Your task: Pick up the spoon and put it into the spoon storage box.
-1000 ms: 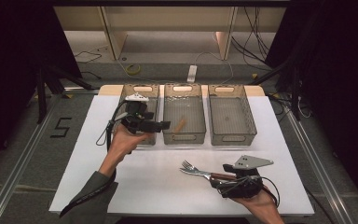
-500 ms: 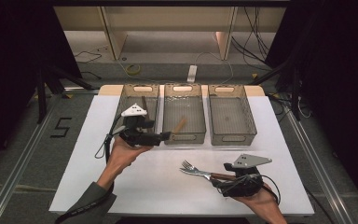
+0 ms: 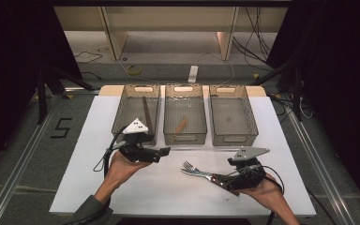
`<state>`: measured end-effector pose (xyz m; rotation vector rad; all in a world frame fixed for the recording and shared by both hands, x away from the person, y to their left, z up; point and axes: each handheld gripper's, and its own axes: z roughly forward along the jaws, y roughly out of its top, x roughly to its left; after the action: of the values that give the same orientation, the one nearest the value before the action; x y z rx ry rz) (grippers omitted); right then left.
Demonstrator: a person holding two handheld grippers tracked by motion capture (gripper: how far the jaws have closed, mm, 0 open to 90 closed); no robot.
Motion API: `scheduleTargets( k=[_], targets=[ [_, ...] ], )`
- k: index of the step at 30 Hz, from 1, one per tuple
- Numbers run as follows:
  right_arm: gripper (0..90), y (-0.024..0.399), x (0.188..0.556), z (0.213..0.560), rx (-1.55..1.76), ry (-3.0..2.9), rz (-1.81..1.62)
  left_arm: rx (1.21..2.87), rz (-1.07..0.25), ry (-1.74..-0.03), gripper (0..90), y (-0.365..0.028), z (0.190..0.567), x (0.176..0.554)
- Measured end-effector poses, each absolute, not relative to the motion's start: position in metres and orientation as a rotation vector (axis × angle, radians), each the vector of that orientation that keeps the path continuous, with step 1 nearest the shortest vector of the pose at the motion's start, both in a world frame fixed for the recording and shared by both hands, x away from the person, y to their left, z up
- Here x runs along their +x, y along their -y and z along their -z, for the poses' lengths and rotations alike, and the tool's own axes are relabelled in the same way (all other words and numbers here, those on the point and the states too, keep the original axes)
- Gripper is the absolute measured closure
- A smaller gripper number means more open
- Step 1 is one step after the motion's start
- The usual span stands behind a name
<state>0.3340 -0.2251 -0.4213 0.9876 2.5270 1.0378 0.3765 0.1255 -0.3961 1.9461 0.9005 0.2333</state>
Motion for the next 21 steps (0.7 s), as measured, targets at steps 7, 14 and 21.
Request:
scheduleTargets(
  k=[7,14,21],
  targets=[
    [27.1,0.224,0.352,0.423,0.964,-2.597,-0.937,1.934,-0.268,-0.896,15.7,-0.138,0.403,0.360],
    [27.2,0.222,0.356,0.428,0.950,-2.643,-0.874,1.906,-0.284,-0.899,15.8,-0.148,0.408,0.348],
    [27.4,0.221,0.361,0.431,0.947,-2.667,-0.858,1.903,-0.313,-0.890,15.7,-0.152,0.408,0.342]
  ],
)
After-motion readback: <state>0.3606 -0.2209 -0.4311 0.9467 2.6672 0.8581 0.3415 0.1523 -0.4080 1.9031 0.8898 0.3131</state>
